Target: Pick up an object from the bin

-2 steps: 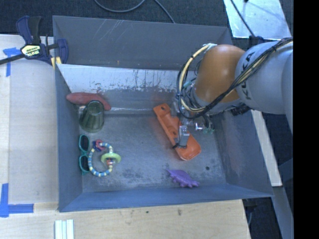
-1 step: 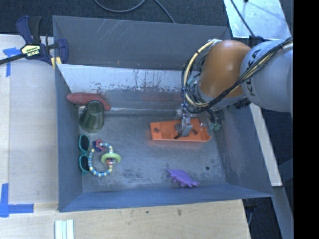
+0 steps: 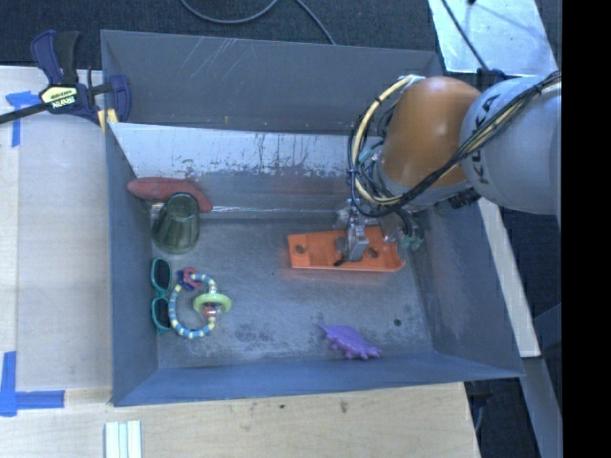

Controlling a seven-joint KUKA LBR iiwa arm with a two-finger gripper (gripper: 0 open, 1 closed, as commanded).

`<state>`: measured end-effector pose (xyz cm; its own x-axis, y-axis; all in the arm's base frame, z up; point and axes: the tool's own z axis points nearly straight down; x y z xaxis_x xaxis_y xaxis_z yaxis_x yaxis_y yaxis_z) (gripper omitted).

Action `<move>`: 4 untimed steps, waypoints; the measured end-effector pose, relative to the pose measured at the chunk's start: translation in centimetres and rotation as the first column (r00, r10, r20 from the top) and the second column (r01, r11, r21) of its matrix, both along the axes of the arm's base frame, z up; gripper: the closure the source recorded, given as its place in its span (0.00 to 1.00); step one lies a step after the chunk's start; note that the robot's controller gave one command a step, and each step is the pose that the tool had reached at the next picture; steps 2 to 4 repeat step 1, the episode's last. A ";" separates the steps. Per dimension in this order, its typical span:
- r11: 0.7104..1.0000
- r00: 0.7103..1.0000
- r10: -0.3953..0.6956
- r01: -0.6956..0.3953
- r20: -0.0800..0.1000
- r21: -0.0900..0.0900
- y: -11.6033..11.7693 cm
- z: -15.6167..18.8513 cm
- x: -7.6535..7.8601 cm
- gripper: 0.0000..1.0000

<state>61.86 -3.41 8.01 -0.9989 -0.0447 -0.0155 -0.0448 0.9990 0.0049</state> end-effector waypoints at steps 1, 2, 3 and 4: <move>1.000 1.000 -0.003 0.003 0.004 0.000 -0.1 12.6 -0.2 1.00; 1.000 1.000 -0.003 0.003 0.004 0.000 -0.1 12.6 -0.2 1.00; 1.000 1.000 -0.003 0.003 0.004 0.000 -0.1 12.6 -0.2 1.00; 1.000 1.000 -0.003 0.003 0.004 0.000 -0.1 12.6 -0.2 1.00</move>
Offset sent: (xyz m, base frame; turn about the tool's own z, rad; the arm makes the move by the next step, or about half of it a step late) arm 0.0000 0.0000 0.0000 0.0000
